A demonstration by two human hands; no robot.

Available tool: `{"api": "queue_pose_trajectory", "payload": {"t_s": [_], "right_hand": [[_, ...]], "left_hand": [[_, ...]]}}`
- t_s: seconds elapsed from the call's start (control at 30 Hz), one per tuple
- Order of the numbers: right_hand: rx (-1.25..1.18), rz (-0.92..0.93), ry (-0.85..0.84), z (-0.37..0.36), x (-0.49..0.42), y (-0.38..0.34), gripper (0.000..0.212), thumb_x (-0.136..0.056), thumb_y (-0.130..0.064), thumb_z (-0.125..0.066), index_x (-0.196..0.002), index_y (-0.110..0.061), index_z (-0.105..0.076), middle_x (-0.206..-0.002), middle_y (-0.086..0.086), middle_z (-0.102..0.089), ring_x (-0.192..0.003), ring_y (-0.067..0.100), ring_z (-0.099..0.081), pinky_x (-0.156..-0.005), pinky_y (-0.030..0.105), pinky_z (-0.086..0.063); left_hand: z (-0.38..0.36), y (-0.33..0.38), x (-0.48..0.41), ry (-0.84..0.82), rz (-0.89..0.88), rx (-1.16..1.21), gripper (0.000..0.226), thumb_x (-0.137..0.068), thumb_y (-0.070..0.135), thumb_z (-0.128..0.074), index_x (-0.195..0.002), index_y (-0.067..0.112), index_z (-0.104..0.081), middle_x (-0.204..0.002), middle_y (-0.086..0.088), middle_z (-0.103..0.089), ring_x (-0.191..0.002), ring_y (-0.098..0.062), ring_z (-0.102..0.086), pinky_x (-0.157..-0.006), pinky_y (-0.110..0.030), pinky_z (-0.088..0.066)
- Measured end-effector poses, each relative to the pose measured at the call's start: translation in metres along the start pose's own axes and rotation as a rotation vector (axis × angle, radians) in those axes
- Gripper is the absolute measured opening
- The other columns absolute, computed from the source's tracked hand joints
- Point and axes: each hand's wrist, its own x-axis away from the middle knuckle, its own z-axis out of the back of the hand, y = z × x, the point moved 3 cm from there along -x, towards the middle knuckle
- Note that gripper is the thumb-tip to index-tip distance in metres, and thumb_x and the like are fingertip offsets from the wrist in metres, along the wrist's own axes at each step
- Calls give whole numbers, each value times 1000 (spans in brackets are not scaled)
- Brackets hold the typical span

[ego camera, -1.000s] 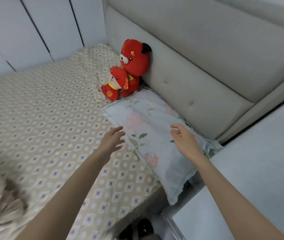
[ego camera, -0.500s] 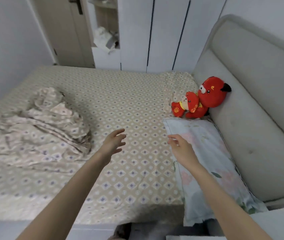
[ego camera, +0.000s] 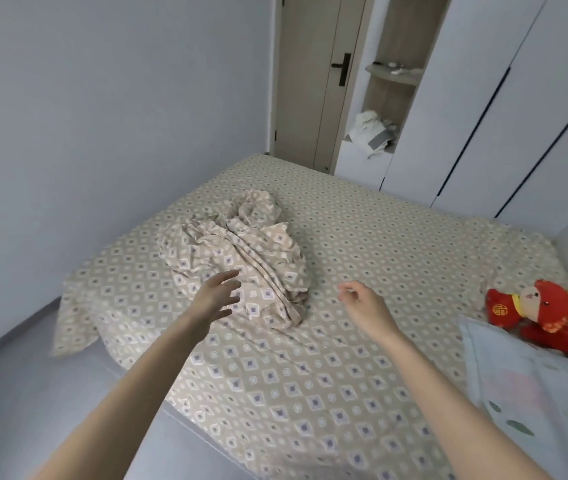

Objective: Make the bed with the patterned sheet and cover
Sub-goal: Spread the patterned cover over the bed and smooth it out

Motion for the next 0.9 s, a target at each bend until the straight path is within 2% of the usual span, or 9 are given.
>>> {"api": "queue_pose_trajectory", "payload": {"t_s": [0.2, 0.37, 0.5, 0.7, 0.9], "right_hand": [[-17, 12, -75, -101, -54, -81, 29, -100, -28, -41, -121, -19, -59, -120, -2, -62, -108, 14, -57, -83, 26, -40], [-21, -11, -90, -161, -96, -124, 28, -100, -29, -43, -119, -19, -59, -113, 0, -63, -96, 16, -61, -87, 31, -47], [8, -48, -134, -193, -135, -143, 29, -100, -29, -42, -121, -18, -58, -122, 0, -61, -104, 16, -57, -84, 27, -43], [66, -86, -171, -238, -220, -153, 31, -100, -29, -40, -123, -19, -57, -128, 1, -59, -114, 20, -56, -95, 32, -44], [146, -172, -232, -286, -331, -144, 31, -98, -25, -38, -121, -18, -57, -129, 4, -57, -117, 24, -53, -94, 33, -45]], "left_hand": [[118, 3, -50, 56, 46, -50, 35, -97, 18, -48, -132, 20, -50, -128, -4, -55, -108, -25, -57, -94, -37, -42], [183, 16, -101, 74, 76, -73, 33, -97, 17, -48, -130, 20, -51, -126, -5, -56, -104, -24, -57, -94, -37, -42], [213, 27, -145, 64, 89, -88, 33, -97, 18, -47, -130, 20, -51, -121, -2, -57, -105, -24, -57, -94, -37, -42], [237, 39, -235, 82, 135, -102, 32, -97, 17, -47, -128, 22, -53, -120, -3, -56, -103, -23, -58, -93, -37, -43], [247, 53, -351, 97, 187, -139, 32, -96, 16, -48, -128, 21, -54, -122, -4, -57, -98, -20, -57, -87, -34, -43]]}}
